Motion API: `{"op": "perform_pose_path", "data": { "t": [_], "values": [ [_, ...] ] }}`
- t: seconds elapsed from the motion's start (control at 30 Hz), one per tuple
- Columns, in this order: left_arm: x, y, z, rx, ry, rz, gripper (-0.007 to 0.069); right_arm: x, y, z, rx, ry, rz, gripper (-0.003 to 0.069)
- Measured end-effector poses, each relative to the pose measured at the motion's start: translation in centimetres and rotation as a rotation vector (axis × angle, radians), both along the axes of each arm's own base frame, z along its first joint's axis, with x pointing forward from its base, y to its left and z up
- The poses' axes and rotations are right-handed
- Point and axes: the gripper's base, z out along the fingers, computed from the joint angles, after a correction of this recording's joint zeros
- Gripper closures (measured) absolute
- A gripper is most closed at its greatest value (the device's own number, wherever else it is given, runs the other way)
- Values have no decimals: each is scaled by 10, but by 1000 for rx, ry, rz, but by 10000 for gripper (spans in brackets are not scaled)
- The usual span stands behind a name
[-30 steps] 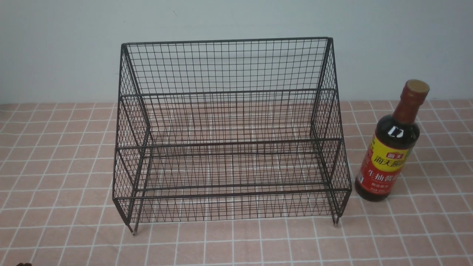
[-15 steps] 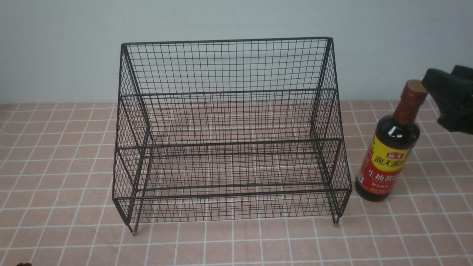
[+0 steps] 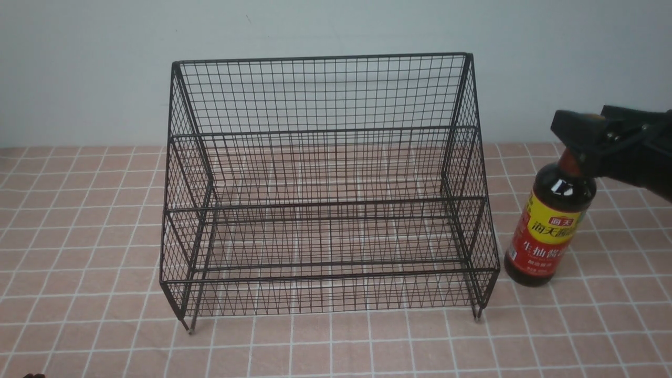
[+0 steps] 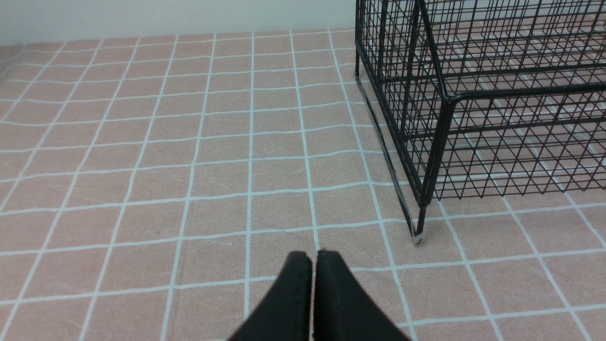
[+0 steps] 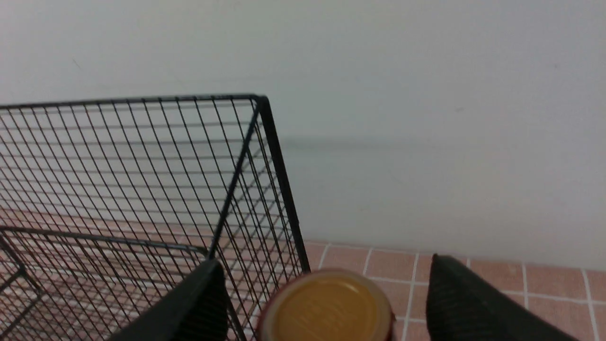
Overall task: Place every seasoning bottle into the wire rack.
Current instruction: Use the right arm to grab the condiment bottle closest to it
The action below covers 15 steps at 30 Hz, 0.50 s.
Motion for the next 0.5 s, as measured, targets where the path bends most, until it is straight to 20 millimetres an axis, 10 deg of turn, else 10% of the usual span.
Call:
{"op": "perform_pose_path", "data": {
  "t": [0.5],
  "values": [
    [0, 0, 0, 0, 0, 0, 631, 12, 0, -18, -79, 71, 20, 379]
  ]
}}
